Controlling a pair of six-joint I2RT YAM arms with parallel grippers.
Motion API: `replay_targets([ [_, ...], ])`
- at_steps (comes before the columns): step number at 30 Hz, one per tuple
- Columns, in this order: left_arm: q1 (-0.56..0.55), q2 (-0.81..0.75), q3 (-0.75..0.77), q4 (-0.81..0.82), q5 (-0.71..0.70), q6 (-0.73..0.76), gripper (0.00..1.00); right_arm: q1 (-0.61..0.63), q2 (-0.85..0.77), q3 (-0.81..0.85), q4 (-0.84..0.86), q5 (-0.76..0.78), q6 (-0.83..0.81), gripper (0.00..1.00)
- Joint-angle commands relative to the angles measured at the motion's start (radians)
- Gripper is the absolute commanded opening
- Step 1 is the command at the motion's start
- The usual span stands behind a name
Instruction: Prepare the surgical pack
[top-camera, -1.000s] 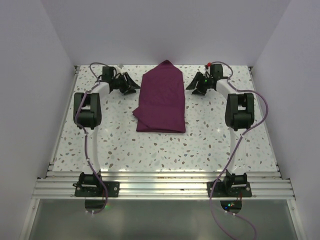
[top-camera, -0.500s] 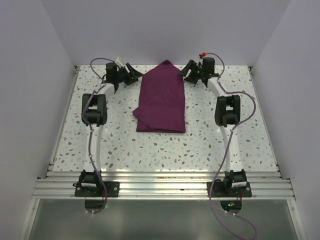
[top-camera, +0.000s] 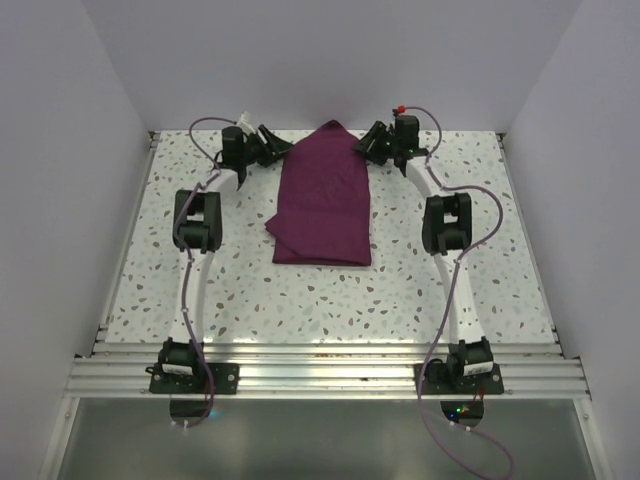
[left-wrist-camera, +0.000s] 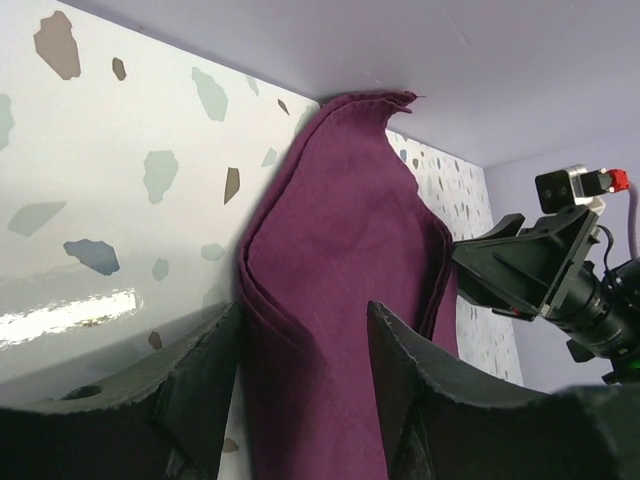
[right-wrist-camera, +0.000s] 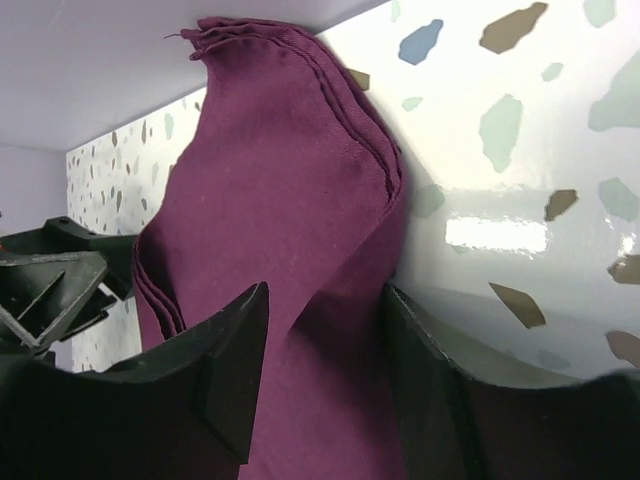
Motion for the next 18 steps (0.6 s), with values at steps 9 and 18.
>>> replay_targets([
  [9, 0.012, 0.075, 0.080, 0.000, 0.006, -0.099, 0.17, 0.019, 0.080, 0.086, -0.039, -0.002, 0.059, 0.23],
  [18, 0.029, -0.174, -0.039, -0.119, 0.029, 0.016, 0.00, 0.008, -0.097, -0.012, -0.031, -0.126, 0.144, 0.00],
])
